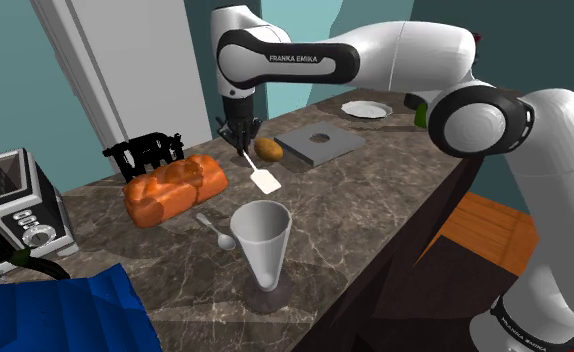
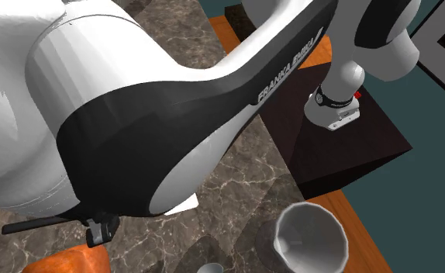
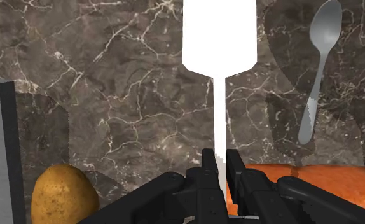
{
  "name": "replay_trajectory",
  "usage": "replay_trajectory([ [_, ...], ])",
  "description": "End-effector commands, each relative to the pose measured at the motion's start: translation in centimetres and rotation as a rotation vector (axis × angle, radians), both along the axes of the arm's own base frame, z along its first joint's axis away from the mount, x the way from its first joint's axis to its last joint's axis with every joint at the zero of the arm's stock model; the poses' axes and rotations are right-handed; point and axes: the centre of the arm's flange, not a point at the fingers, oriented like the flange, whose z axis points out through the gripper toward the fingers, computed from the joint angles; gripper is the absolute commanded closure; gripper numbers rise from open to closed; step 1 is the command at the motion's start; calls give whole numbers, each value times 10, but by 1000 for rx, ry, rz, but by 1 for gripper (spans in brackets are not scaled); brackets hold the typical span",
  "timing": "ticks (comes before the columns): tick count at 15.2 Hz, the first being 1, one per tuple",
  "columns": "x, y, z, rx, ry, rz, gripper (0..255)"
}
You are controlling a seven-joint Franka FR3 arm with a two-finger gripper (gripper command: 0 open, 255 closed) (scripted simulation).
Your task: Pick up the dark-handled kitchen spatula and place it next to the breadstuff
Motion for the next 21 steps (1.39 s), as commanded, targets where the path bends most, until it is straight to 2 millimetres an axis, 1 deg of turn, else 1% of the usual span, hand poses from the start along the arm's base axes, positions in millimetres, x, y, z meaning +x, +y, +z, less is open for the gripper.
replay_trajectory([
  [1,0,0,-10,0,-1,0,255],
  [21,0,0,-116,0,-1,0,255],
])
